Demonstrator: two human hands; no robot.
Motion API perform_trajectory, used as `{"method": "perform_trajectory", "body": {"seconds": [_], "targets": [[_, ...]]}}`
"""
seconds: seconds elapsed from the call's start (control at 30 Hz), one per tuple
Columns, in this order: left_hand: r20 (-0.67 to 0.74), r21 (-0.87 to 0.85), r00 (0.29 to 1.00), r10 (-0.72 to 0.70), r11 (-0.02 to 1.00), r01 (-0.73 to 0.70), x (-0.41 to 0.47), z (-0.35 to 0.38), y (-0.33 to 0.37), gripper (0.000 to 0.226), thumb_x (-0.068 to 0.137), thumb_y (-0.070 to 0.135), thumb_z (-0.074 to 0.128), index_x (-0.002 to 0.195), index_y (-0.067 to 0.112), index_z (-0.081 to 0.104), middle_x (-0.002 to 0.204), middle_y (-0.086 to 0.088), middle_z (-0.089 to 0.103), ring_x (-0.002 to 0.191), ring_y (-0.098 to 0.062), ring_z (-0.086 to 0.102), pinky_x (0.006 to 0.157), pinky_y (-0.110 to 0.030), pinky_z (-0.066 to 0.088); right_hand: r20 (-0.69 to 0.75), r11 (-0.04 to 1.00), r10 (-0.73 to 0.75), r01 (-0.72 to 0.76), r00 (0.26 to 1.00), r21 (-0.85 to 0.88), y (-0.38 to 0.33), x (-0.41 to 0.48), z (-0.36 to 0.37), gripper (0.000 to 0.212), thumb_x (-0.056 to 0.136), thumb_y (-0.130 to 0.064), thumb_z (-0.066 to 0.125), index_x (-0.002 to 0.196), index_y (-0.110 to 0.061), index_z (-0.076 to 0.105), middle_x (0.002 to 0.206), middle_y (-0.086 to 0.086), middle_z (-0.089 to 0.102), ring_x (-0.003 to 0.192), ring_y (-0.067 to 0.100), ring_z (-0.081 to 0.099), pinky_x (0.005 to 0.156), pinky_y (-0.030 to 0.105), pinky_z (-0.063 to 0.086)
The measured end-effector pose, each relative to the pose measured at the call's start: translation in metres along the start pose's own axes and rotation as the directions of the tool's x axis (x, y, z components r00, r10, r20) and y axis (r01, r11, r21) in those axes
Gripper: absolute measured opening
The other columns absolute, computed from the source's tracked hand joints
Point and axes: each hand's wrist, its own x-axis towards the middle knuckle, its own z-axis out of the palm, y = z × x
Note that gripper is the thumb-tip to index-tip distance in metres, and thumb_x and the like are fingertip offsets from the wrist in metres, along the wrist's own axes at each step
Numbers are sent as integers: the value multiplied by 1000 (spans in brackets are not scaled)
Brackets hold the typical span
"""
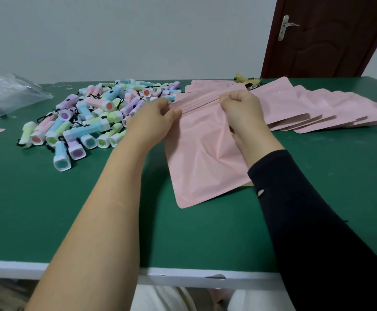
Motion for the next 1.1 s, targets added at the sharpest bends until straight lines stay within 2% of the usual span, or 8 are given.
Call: {"method": "perform_trajectory", "body": {"seconds": [0.2, 0.33, 0.37, 0.4, 0.57, 0.8, 0.93, 1.1], "targets": [[-3, -322, 996, -88, 943, 82, 1, -7, -12, 32, 99, 30, 54, 72, 13, 53, 59, 13, 54, 44, 8, 45, 46, -8, 34, 27, 978, 145, -148, 989, 149, -3, 5, -11, 14, 97, -8, 51, 95, -15, 63, 102, 9, 64, 95, 25, 61, 85, 35, 54], [29, -540, 986, -163, 828, 153, 0, -2, -9, 32, 99, 33, 55, 72, 16, 51, 70, 2, 50, 50, -4, 46, 48, -11, 38, 101, 982, 131, -143, 986, 125, -1, 1, -11, 26, 95, -10, 52, 102, 15, 57, 93, -1, 40, 82, 21, 46, 78, 33, 47], [35, -566, 987, -158, 811, 150, 0, -2, -7, 32, 99, 32, 56, 71, 17, 51, 69, 2, 50, 49, -5, 45, 49, -13, 39, 86, 985, 109, -119, 990, 125, -1, 0, -10, 32, 94, -13, 54, 105, 17, 56, 126, 32, 51, 83, 19, 43, 79, 35, 45], [37, -579, 988, -151, 803, 144, 0, -1, -6, 33, 98, 32, 56, 69, 18, 52, 68, 2, 50, 49, -5, 44, 50, -15, 39, 69, 990, 71, -79, 995, 121, -2, -2, -9, 28, 93, -15, 57, 97, 13, 57, 85, 17, 53, 83, 19, 41, 77, 35, 41], [39, -702, 983, -178, 696, 154, -3, -2, -1, 29, 98, 31, 58, 71, 21, 58, 55, 15, 55, 44, -2, 45, 44, -13, 35, 22, 994, -17, 14, 1000, 105, -3, -5, -6, 39, 93, -17, 60, 62, -18, 37, 70, 8, 35, 73, 22, 33, 70, 32, 29], [63, -761, 977, -205, 623, 180, -1, 3, 4, 24, 97, 37, 58, 85, 18, 65, 84, 5, 63, 79, -16, 54, 73, -31, 43, -81, 996, -3, 11, 997, 93, -3, -2, -6, 27, 97, -24, 55, 78, -7, 62, 108, 20, 68, 111, 35, 58, 103, 36, 45], [243, -760, 967, -81, 603, 242, -3, 6, 9, 22, 90, 37, 68, 104, 19, 71, 99, 7, 76, 93, -12, 72, 93, -35, 55, -102, 984, 43, -24, 994, 177, -3, -2, -6, 28, 99, -24, 54, 72, -24, 61, 98, 2, 70, 112, 26, 61, 93, 30, 50], [432, -686, 900, 58, 669, 286, -6, 7, 6, 39, 81, 37, 77, 113, 16, 69, 109, 0, 75, 99, -18, 72, 86, -33, 57, -194, 951, 97, -34, 976, 306, 2, 6, -11, 24, 98, -18, 54, 108, -1, 67, 114, 9, 68, 99, 19, 62, 92, 31, 52]]}}
